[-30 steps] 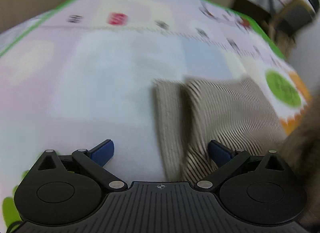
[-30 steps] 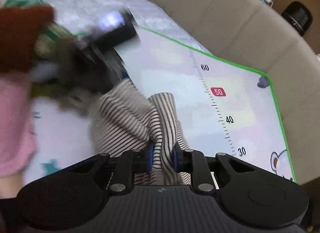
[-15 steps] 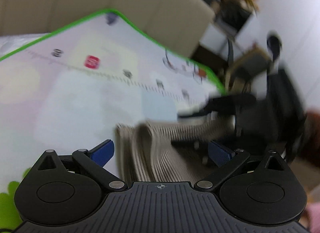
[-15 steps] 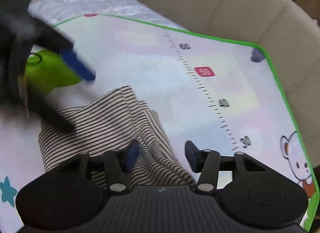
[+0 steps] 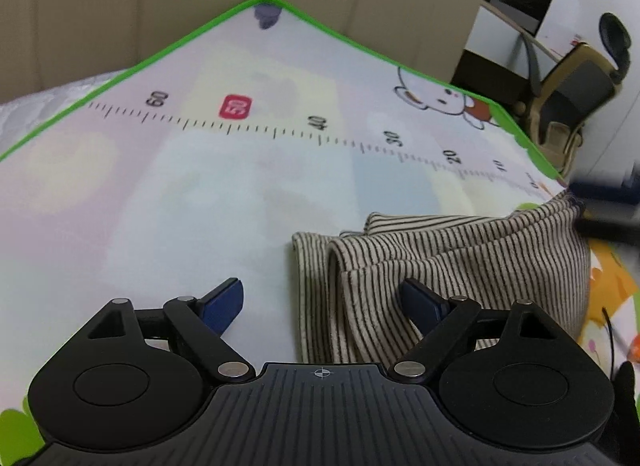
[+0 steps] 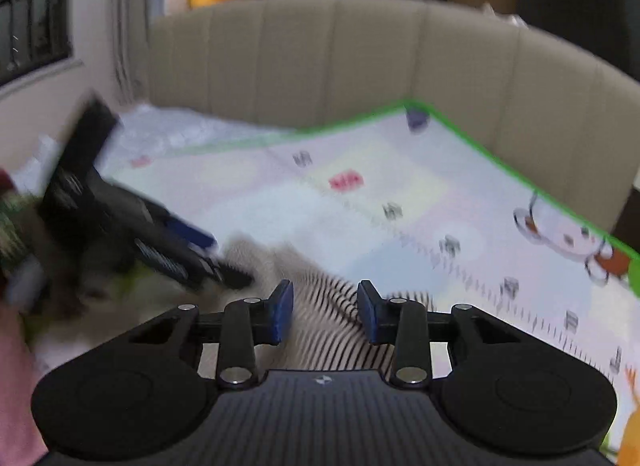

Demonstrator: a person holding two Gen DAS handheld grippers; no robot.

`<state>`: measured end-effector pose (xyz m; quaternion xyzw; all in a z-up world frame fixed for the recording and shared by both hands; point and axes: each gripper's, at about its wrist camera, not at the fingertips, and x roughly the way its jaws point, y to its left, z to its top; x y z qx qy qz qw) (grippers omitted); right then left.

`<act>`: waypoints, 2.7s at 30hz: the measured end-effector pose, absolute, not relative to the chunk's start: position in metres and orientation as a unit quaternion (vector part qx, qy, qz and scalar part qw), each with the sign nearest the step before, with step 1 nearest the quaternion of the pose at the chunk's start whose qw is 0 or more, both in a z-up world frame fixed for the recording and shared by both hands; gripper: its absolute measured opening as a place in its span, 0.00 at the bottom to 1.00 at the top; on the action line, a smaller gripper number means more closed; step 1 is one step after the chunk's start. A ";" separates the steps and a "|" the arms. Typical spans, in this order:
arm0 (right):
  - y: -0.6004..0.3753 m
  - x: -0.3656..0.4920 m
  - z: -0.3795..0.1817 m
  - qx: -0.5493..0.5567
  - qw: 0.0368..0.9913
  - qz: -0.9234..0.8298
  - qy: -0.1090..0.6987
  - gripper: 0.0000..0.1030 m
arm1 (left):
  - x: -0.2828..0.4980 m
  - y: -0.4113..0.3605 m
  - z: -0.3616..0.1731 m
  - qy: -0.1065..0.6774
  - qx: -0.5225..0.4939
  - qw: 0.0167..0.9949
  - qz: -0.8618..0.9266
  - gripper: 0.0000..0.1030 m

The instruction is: Fold clothes

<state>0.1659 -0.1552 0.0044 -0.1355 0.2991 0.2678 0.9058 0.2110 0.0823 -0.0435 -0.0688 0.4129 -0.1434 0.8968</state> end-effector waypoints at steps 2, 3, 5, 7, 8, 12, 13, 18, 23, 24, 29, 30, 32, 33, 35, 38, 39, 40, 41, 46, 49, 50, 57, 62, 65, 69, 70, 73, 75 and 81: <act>-0.156 0.183 -0.022 -0.144 0.911 0.231 0.309 0.34 | 0.209 0.080 -0.046 0.409 -0.062 0.899 -0.141 0.88; -0.157 0.195 -0.035 -0.133 0.912 0.217 0.321 0.35 | 0.208 0.080 -0.046 0.407 -0.058 0.901 -0.140 0.88; -0.161 0.208 -0.047 -0.112 0.918 0.203 0.321 0.42 | 0.207 0.079 -0.048 0.403 -0.053 0.903 -0.136 0.88; -0.162 0.215 -0.048 -0.096 0.921 0.194 0.323 0.44 | 0.207 0.080 -0.049 0.401 -0.049 0.905 -0.133 0.88; -0.163 0.218 -0.047 -0.093 0.921 0.192 0.326 0.44 | 0.207 0.080 -0.050 0.399 -0.047 0.906 -0.131 0.88; -0.165 0.224 -0.042 -0.089 0.919 0.183 0.338 0.53 | 0.209 0.083 -0.050 0.401 -0.055 0.905 -0.131 0.89; -0.166 0.226 -0.041 -0.084 0.918 0.179 0.343 0.57 | 0.208 0.083 -0.050 0.401 -0.055 0.905 -0.131 0.90; -0.170 0.233 -0.042 -0.071 0.916 0.159 0.360 0.73 | 0.206 0.084 -0.047 0.400 -0.057 0.905 -0.131 0.91; -0.175 0.238 -0.047 -0.055 0.917 0.143 0.369 0.84 | 0.188 0.099 -0.025 0.378 -0.092 0.910 -0.145 0.88; -0.176 0.239 -0.048 -0.050 0.917 0.139 0.371 0.88 | 0.183 0.101 -0.021 0.372 -0.099 0.910 -0.152 0.88; -0.185 0.251 -0.051 -0.002 0.908 0.117 0.402 0.99 | 0.180 0.091 -0.023 0.380 -0.089 0.904 -0.175 0.84; -0.187 0.253 -0.051 0.013 0.905 0.113 0.410 0.99 | 0.182 0.086 -0.026 0.387 -0.083 0.901 -0.177 0.82; -0.193 0.253 -0.044 0.052 0.899 0.107 0.422 0.99 | 0.185 0.081 -0.032 0.395 -0.071 0.900 -0.173 0.80; -0.196 0.249 -0.038 0.068 0.900 0.109 0.417 1.00 | 0.187 0.080 -0.035 0.398 -0.066 0.899 -0.169 0.80; -0.198 0.232 -0.020 0.084 0.909 0.122 0.389 1.00 | 0.190 0.076 -0.041 0.404 -0.054 0.899 -0.161 0.80; -0.197 0.198 0.001 0.068 0.925 0.142 0.345 1.00 | 0.194 0.077 -0.042 0.403 -0.053 0.901 -0.150 0.80; -0.197 0.188 0.002 0.065 0.927 0.144 0.340 1.00 | 0.195 0.078 -0.042 0.400 -0.052 0.903 -0.146 0.81; -0.198 0.181 0.001 0.066 0.928 0.144 0.338 1.00 | 0.196 0.078 -0.042 0.398 -0.050 0.905 -0.142 0.81; -0.199 0.174 -0.004 0.068 0.928 0.144 0.338 1.00 | 0.198 0.077 -0.042 0.397 -0.047 0.906 -0.139 0.82; -0.193 0.173 -0.046 0.092 0.920 0.087 0.370 1.00 | 0.204 0.075 -0.046 0.398 -0.036 0.907 -0.131 0.86; -0.194 0.181 -0.059 0.128 0.910 0.076 0.387 1.00 | 0.203 0.074 -0.049 0.399 -0.029 0.908 -0.126 0.87; -0.195 0.183 -0.061 0.137 0.907 0.077 0.390 1.00 | 0.203 0.074 -0.049 0.400 -0.028 0.908 -0.124 0.88; -0.213 0.196 -0.069 0.205 0.863 0.118 0.446 1.00 | 0.205 0.075 -0.051 0.403 -0.024 0.907 -0.120 0.91; -0.213 0.189 -0.051 0.183 0.874 0.126 0.432 1.00 | 0.203 0.075 -0.050 0.401 -0.020 0.908 -0.121 0.92; -0.197 0.173 -0.023 0.076 0.929 0.103 0.347 0.81 | 0.202 0.075 -0.050 0.399 -0.017 0.909 -0.121 0.92; -0.170 0.156 0.003 -0.029 0.953 0.124 0.275 0.27 | 0.203 0.075 -0.050 0.400 -0.018 0.908 -0.121 0.92; -0.163 0.156 0.004 -0.040 0.951 0.140 0.271 0.26 | 0.204 0.075 -0.050 0.401 -0.019 0.908 -0.121 0.92; -0.149 0.170 -0.008 -0.056 0.942 0.155 0.294 0.26 | 0.204 0.075 -0.050 0.401 -0.019 0.908 -0.119 0.92; -0.146 0.193 -0.029 -0.055 0.932 0.136 0.333 0.26 | 0.204 0.075 -0.049 0.401 -0.019 0.908 -0.118 0.92; -0.161 0.223 -0.046 0.002 0.928 0.121 0.352 0.33 | 0.204 0.078 -0.048 0.398 -0.026 0.910 -0.109 0.92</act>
